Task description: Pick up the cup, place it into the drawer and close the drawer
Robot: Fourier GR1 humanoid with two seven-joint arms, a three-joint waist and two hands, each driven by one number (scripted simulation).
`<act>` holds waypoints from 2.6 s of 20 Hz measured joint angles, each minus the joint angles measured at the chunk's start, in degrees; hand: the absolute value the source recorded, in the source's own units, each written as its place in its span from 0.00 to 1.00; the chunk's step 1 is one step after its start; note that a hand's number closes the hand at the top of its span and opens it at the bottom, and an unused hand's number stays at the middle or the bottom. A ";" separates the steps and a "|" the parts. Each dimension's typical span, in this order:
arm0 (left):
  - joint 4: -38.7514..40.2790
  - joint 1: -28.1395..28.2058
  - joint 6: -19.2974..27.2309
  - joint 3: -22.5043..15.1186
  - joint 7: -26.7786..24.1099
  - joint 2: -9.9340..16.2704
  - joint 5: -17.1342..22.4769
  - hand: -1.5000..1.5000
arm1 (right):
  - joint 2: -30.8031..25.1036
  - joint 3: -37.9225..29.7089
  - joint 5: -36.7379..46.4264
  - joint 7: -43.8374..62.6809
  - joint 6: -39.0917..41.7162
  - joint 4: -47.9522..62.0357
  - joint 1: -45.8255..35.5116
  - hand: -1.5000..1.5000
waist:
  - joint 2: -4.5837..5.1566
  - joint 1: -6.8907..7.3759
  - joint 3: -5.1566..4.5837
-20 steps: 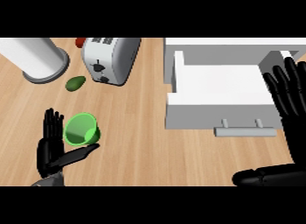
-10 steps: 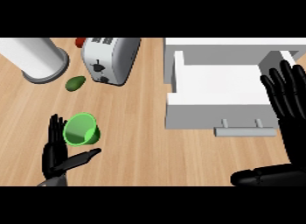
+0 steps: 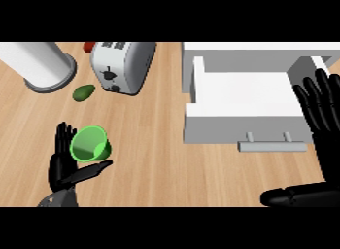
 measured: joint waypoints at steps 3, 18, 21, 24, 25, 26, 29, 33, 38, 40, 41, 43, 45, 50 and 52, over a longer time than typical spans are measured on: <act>5.53 -3.37 -1.25 1.20 -2.07 0.35 0.82 0.00 | 0.01 0.29 -0.36 2.03 -0.56 -1.34 -0.94 0.00 | 0.05 -0.15 0.00; 17.14 -9.56 -13.34 1.79 -7.35 0.72 3.61 1.00 | 0.05 0.38 -0.04 3.72 -1.38 -0.98 -2.69 0.00 | 0.09 -0.23 -0.03; 19.01 -10.98 -14.13 1.94 -8.55 0.85 3.58 1.00 | -0.15 0.15 -0.14 3.69 -1.32 -0.68 -3.37 0.00 | 0.13 -0.30 -0.03; 20.46 -11.58 -13.56 1.79 -10.37 1.29 2.68 1.00 | -0.28 -0.05 0.12 3.66 -1.41 -0.46 -3.40 0.00 | 0.17 -0.39 -0.05; 20.48 -11.88 -13.04 1.83 -10.85 1.36 2.48 1.00 | -0.53 -0.29 -0.07 3.69 -1.21 -0.59 -3.36 0.00 | 0.17 -0.40 -0.05; 19.74 -11.64 -12.70 1.60 -11.04 1.07 2.33 1.00 | -0.64 -0.74 -0.57 2.69 -0.58 -0.41 -2.30 0.00 | 0.13 -0.35 -0.05; 19.30 -11.51 -12.23 1.19 -11.60 1.37 1.77 1.00 | -0.73 -0.73 -0.55 3.31 -0.79 -0.78 -2.75 0.00 | 0.10 -0.27 -0.04; 17.04 -10.45 -12.74 0.43 -11.52 2.47 1.39 1.00 | -0.47 -0.25 -0.07 2.89 -0.75 -0.95 -2.04 0.00 | 0.04 -0.12 -0.02; 12.98 -9.77 -13.47 -0.10 -11.11 3.42 1.75 1.00 | -0.86 -0.64 -0.95 2.32 0.31 -1.46 -0.75 0.00 | -0.04 0.05 0.01; 9.83 -9.34 -13.44 -0.88 -10.83 2.29 1.93 1.00 | -1.18 -1.28 -1.56 3.47 0.06 -2.15 -0.90 0.00 | -0.11 0.16 0.03; 8.65 -9.36 -13.92 -1.16 -10.48 2.48 2.10 1.00 | -1.17 -1.31 -1.64 3.76 -0.09 -2.32 -1.19 0.00 | -0.11 0.18 0.03; 4.49 -8.78 -14.38 -2.59 -9.18 1.78 2.12 1.00 | -1.27 -1.57 -1.47 3.21 0.07 -1.63 -1.11 0.00 | -0.19 0.39 0.05; -0.31 -7.98 -13.97 -4.43 -7.46 0.93 1.65 1.00 | -1.04 -1.15 -0.91 4.21 -0.61 -3.00 -0.75 0.00 | -0.25 0.47 0.06; -15.40 -5.56 -13.88 -8.18 1.94 -0.01 2.71 1.00 | -0.42 -0.49 0.11 4.55 -1.49 -1.79 -1.59 0.00 | -0.31 0.78 0.09; -20.53 -5.88 -12.90 -9.31 6.09 -0.74 3.35 1.00 | -0.64 -0.76 -0.08 4.92 -1.52 -1.71 -2.08 0.00 | -0.28 0.68 0.08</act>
